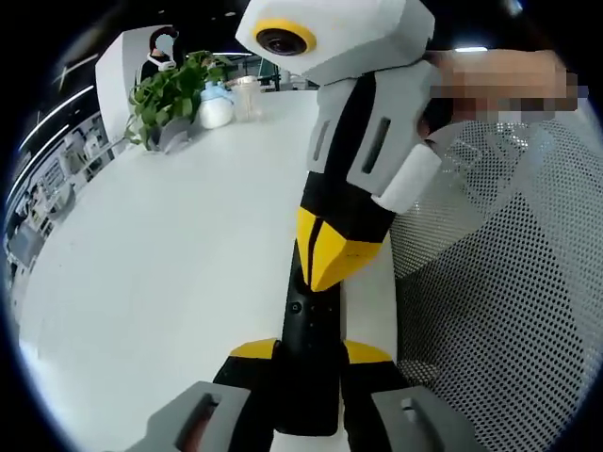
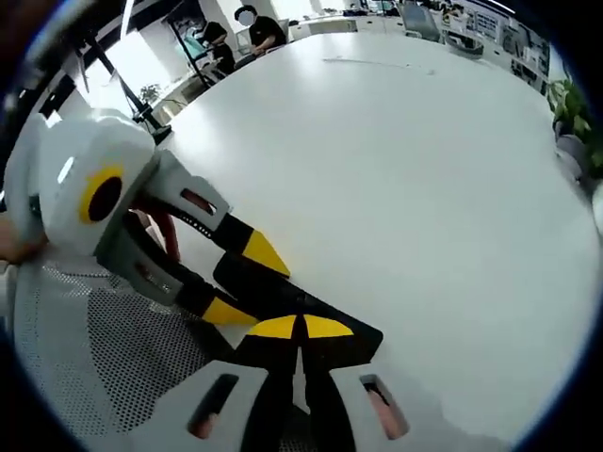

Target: Press the specified remote control buttons in sequence, fully releasing each button before pressing the next.

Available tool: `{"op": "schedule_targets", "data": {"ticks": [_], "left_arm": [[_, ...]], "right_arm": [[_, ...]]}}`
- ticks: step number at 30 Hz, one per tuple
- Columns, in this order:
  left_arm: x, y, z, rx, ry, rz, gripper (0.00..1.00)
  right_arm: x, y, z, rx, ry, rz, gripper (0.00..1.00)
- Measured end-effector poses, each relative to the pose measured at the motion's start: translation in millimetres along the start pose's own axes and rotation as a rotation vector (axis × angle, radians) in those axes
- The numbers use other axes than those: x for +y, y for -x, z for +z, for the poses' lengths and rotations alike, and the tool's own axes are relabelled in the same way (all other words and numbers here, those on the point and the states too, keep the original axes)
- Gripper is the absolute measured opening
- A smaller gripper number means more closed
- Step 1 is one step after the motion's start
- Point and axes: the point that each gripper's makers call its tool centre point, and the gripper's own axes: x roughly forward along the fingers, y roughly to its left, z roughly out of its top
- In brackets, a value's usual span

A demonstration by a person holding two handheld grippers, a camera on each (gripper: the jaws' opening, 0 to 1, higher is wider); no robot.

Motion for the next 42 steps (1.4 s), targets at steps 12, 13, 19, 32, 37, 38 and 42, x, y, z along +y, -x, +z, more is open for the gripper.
{"op": "schedule_targets", "data": {"ticks": [12,13,19,32,37,38,42], "left_arm": [[-22.0,-2.6,2.7,-0.016,-0.066,-0.067,0.24],[-21.8,-2.5,2.9,-0.019,-0.062,-0.065,0.24],[-21.0,-3.2,4.3,0.006,-0.08,-0.072,0.24],[-21.8,-1.8,3.6,0.031,-0.086,-0.077,0.25],[-22.1,-2.1,3.5,0.042,-0.089,-0.077,0.24],[-22.0,-1.8,3.5,0.04,-0.084,-0.078,0.24],[-22.0,-2.2,3.6,0.043,-0.086,-0.077,0.24]], "right_arm": [[10.7,-2.3,-2.2,-0.022,-0.058,0.048,0.0],[11.1,-3.8,-3.6,-0.018,-0.058,0.052,0.0],[8.1,-9.0,-3.3,0.011,0.019,0.022,0.0],[8.4,-10.0,-8.1,0.03,0.118,0.002,0.0],[9.1,-9.8,-8.5,0.037,0.147,-0.002,0.0],[10.0,-9.2,-9.5,0.039,0.149,0.005,0.0],[10.5,-8.9,-10.0,0.034,0.15,0.006,0.0]]}}
